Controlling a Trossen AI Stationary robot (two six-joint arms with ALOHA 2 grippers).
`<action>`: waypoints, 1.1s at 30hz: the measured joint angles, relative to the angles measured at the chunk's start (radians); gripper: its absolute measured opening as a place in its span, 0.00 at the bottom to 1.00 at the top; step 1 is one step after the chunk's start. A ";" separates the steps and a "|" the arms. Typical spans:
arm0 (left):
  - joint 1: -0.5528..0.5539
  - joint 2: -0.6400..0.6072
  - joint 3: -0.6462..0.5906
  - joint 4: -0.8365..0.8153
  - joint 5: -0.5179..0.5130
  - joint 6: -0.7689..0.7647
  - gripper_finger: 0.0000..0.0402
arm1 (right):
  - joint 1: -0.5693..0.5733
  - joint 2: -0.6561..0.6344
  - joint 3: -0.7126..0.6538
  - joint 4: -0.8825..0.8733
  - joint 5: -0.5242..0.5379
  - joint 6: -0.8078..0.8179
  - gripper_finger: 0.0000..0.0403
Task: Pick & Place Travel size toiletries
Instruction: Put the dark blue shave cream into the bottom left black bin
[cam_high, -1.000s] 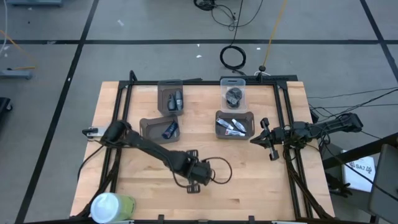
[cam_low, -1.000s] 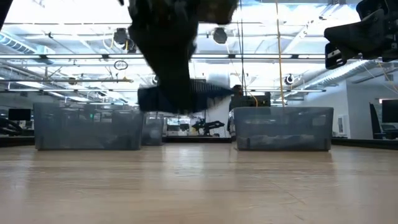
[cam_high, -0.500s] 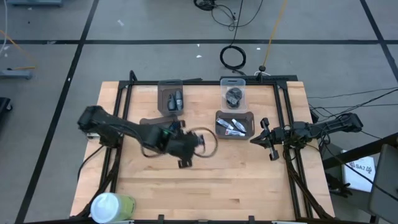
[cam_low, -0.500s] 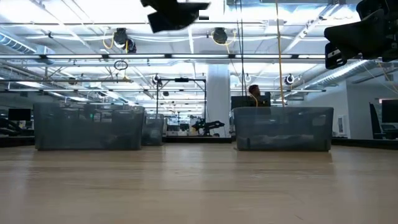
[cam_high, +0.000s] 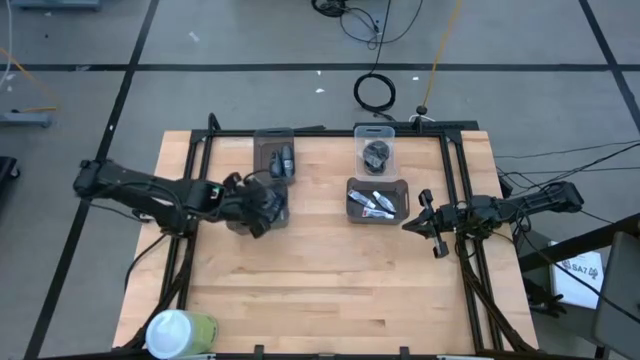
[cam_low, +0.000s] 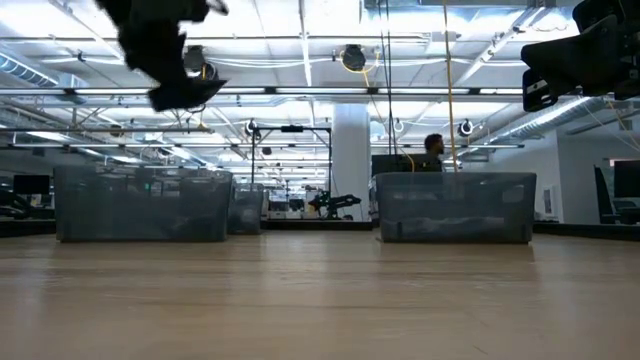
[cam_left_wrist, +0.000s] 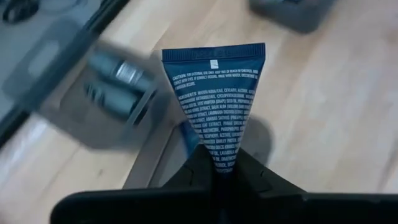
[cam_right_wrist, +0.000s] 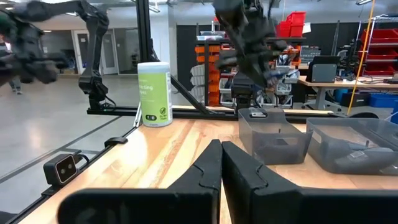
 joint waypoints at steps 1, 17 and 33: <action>0.013 -0.016 -0.032 0.004 0.004 -0.016 0.05 | 0.000 0.000 0.000 0.000 0.000 0.000 0.00; 0.165 0.004 -0.313 0.013 0.170 -0.171 0.07 | 0.000 0.000 0.000 0.000 0.000 0.000 0.00; 0.175 0.003 -0.313 0.076 0.216 -0.188 0.13 | 0.000 0.000 0.000 0.000 0.000 0.000 0.00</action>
